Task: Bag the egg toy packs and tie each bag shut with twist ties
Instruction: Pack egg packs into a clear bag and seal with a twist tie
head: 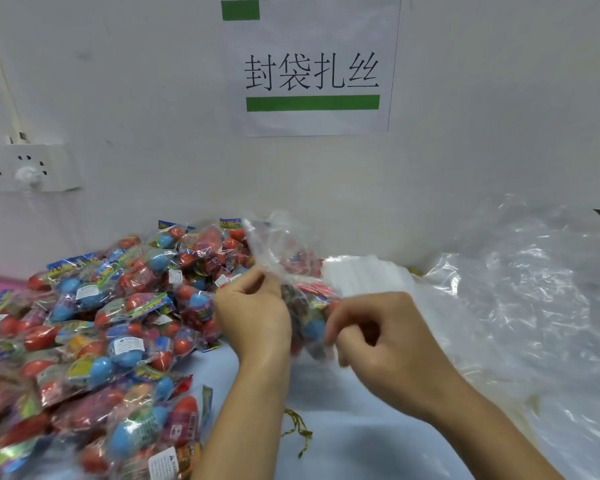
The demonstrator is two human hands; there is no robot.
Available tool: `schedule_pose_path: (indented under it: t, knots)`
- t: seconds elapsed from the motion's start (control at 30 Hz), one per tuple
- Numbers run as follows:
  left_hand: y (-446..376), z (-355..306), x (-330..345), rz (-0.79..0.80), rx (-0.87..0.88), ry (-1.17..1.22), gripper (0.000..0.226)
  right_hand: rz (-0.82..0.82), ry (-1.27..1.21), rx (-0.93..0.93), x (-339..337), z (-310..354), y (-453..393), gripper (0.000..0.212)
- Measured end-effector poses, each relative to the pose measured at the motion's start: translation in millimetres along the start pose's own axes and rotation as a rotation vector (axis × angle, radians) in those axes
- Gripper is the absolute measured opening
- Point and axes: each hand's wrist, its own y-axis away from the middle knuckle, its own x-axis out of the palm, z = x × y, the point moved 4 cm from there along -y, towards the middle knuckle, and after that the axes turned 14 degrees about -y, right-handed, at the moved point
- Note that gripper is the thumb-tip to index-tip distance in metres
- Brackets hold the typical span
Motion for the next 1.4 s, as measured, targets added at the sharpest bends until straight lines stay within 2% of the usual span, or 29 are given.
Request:
schedule_pose_path:
  t: [0.1,0.17,0.23,0.33,0.53,0.7,0.8,0.9,1.07,1.13,1.23,1.4]
  knots:
    - [-4.1,0.2,-7.5,-0.117,0.007,0.019,0.047,0.351,0.170,0.269,18.3,-12.9,8.8,0.031]
    - [-4.3,1.8,-8.0,-0.147,-0.004,0.032,0.045,0.440,0.336,0.341,24.7,-27.6,14.8,0.025]
    - [-2.3,2.2,-6.5,-0.149,-0.014,0.024,0.045,0.441,0.396,0.401,29.4,-38.5,18.9,0.017]
    - [0.1,2.1,-3.2,-0.124,-0.012,0.012,0.045,0.456,0.399,0.489,36.0,-50.1,22.8,0.033]
    - [0.7,2.7,0.6,-0.105,-0.013,0.024,0.028,0.461,0.468,0.453,36.6,-57.1,21.6,0.020]
    - [-0.5,4.5,1.9,-0.104,-0.011,0.025,0.028,0.461,0.280,0.505,20.4,-44.8,18.4,0.015]
    - [0.0,5.9,5.0,-0.075,0.016,0.003,0.031,0.554,0.112,0.595,11.3,-34.4,20.6,0.014]
    - [2.7,4.3,12.2,0.012,0.083,-0.019,0.032,0.579,-0.048,0.622,-7.5,-22.2,18.6,0.014]
    - [15.4,-1.1,28.5,0.283,0.043,-0.055,0.019,0.412,-0.257,0.516,-47.8,-13.4,11.7,0.014]
    - [21.6,-3.2,33.7,0.378,0.000,-0.055,0.021,0.337,-0.242,0.506,-58.0,-17.2,11.3,0.016]
    - [27.0,-4.6,37.4,0.436,-0.053,-0.033,0.021,0.244,-0.151,0.523,-65.5,-25.0,10.6,0.027]
    - [34.0,-8.8,40.5,0.479,-0.124,0.016,0.020,0.329,-0.128,0.574,-61.1,-25.2,11.2,0.031]
